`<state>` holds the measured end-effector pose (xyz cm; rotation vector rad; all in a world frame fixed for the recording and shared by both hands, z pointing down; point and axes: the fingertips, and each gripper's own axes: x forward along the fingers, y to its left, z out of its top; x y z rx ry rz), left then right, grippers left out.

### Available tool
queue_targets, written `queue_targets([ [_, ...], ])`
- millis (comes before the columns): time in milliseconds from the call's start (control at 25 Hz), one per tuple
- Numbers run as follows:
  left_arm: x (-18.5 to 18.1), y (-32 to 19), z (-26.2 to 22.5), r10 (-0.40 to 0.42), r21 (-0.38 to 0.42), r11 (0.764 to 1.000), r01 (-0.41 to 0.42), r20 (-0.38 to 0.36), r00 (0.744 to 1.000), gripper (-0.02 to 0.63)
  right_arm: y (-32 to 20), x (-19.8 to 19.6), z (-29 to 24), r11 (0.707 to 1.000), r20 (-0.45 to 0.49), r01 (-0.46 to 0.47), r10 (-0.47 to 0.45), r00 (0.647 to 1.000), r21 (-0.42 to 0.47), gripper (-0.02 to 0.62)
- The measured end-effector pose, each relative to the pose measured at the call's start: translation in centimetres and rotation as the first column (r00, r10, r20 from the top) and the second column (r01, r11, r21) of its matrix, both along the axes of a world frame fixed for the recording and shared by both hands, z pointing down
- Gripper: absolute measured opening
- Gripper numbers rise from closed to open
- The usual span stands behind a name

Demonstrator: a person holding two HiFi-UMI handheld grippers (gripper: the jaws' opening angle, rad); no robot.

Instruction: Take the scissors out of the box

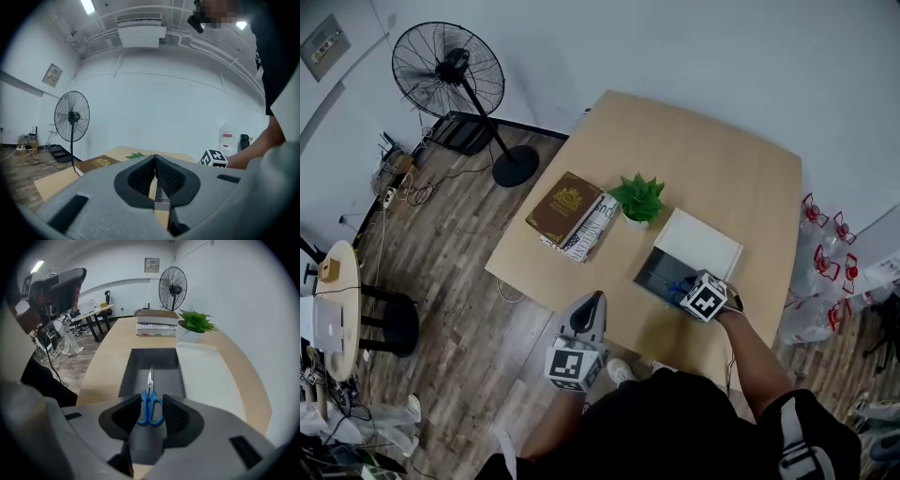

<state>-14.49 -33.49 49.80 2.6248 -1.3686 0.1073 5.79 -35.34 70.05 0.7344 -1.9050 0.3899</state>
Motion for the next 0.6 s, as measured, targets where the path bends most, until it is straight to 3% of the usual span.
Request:
queue_targets([
  [600, -1.6, 1.2, 0.9, -0.103, -0.021, 0.994, 0.104, 0.038, 0.994, 0.0, 1.1, 0.7, 6.1, 0.976, -0.176, 0.055, -0.093, 0.98, -0.211, 0.127],
])
